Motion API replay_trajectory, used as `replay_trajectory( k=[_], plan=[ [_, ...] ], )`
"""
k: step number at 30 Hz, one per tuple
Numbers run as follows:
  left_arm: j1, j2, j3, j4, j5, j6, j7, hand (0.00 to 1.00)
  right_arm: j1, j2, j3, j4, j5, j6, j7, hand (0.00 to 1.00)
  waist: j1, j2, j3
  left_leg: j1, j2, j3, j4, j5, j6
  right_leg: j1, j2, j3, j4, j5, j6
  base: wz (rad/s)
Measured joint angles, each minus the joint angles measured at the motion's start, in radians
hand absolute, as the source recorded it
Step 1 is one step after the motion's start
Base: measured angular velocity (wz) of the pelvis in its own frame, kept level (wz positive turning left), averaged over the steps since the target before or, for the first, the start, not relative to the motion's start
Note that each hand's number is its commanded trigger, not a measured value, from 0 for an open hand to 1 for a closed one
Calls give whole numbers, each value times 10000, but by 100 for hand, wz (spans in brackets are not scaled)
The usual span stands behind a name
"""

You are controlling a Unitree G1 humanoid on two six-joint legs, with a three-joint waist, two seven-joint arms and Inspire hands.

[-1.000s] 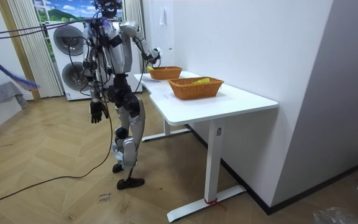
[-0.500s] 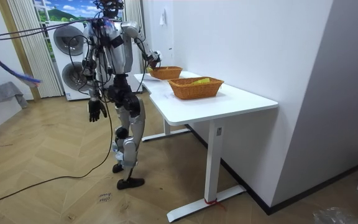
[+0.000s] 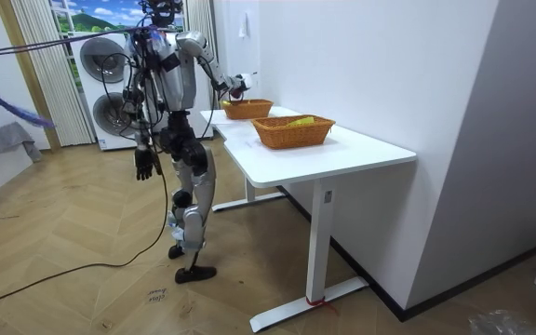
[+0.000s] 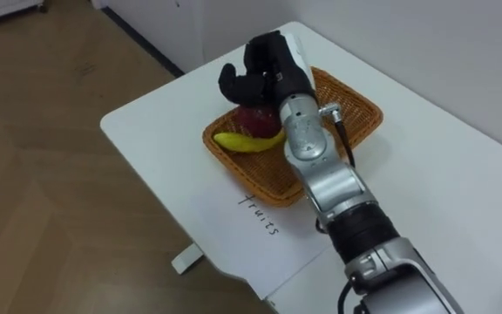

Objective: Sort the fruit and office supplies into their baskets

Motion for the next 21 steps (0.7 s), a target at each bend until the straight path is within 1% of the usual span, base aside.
replay_trajectory(
  k=[2,4,8,12,15,21],
  plan=[
    [-1,-6,0,0,-2,2,31,0,0,-30,-55,-15,0,-1,-142,0,-32,-3,-6,12,5,57,0,1,2,-16,-2,99,0,0,0,-9],
    [-3,-20,6,1,15,2,52,0,0,-33,-55,-80,2,-7,-200,0,-158,2,-10,11,4,83,0,5,8,-33,-2,195,-3,0,0,-5],
    [-31,-20,36,0,62,-7,66,0,1,-163,-55,-331,5,-7,-215,0,-212,12,-17,9,5,112,-3,6,10,-55,-1,225,-7,0,0,-3],
    [-9,-21,35,-25,59,9,66,0,1,-358,-55,-743,68,-9,-218,0,-256,27,-62,20,6,113,-2,9,11,-38,0,225,-10,0,0,0],
    [-8,-20,33,-133,59,11,66,0,0,-399,-55,-788,250,-11,-218,0,-284,25,-87,66,7,111,-2,9,11,12,-1,216,-13,0,0,0],
    [11,-11,25,-213,59,34,64,0,1,-429,-42,-786,400,-10,-164,0,-476,-28,-115,127,8,133,-25,13,16,59,-4,237,-8,0,0,-1]
  ],
)
